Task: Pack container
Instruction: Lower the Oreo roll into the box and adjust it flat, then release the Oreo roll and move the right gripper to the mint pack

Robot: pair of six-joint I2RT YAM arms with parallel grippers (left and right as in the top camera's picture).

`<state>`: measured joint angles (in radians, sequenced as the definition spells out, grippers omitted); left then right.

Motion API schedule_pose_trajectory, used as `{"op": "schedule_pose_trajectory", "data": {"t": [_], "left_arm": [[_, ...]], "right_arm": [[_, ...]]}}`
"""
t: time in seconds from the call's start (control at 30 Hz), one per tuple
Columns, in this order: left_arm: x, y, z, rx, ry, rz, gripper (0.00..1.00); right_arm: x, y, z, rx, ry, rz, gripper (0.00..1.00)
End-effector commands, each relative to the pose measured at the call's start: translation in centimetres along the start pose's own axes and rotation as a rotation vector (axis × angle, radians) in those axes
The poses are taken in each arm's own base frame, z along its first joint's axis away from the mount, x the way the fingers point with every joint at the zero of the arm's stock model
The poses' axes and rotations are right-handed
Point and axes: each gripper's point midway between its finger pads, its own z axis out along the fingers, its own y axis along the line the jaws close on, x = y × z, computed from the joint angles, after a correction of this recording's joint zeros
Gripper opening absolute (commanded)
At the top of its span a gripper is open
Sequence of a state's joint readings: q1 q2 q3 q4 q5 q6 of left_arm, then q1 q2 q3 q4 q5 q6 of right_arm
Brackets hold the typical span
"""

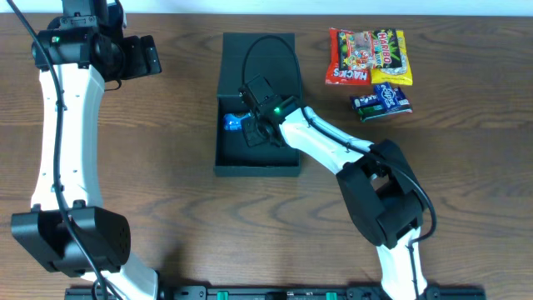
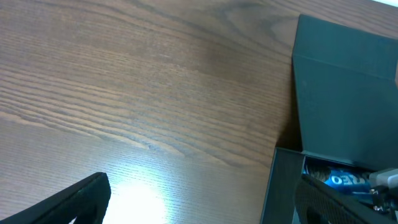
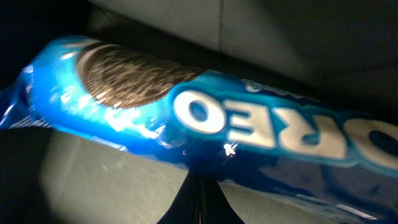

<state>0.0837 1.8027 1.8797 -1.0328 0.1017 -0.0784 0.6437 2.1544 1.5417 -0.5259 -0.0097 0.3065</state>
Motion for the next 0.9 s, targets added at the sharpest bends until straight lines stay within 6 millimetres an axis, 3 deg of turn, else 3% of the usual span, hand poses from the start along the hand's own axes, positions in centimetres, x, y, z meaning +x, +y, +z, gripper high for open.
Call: {"op": "schedule_pose_trajectory", "data": {"t": [0.0,0.4,0.53,0.6,0.73,0.87], "left_arm": [[0.0,0.1,0.0,-0.002,0.004,-0.010,0.96],[0.2,0.2,0.0,-0.003,0.009,-0.010,0.96],[0.2,0.2,0.0,-0.004,0.010,-0.006,0.95],[0.2,0.2,0.1,-0.004,0.010,-0.007,0.95],[0.1,0.2,0.1,-0.004,0.009,-0.007,0.95],[0.1,0.2,0.0,-0.003,0.008,-0.006,0.95]], "right_arm": [[-0.9,1.0,-0.7,-0.035,-0.037,0.008,0.01],[-1.0,1.7,-0.6,-0.050,-0.048,-0.002,0.01],[-0.7,2.4,-2.1,-0.097,-0.023,-0.001,0.02],[-1.3,2.5,-4.0,-0.108,-0.045,0.002,0.01],[-4.5,2.1,-9.9,-0.133,-0.175,0.004,0.02],[-7.8,-0.8,-15.7,-0.070,-0.341,0.050,0.02]]}}
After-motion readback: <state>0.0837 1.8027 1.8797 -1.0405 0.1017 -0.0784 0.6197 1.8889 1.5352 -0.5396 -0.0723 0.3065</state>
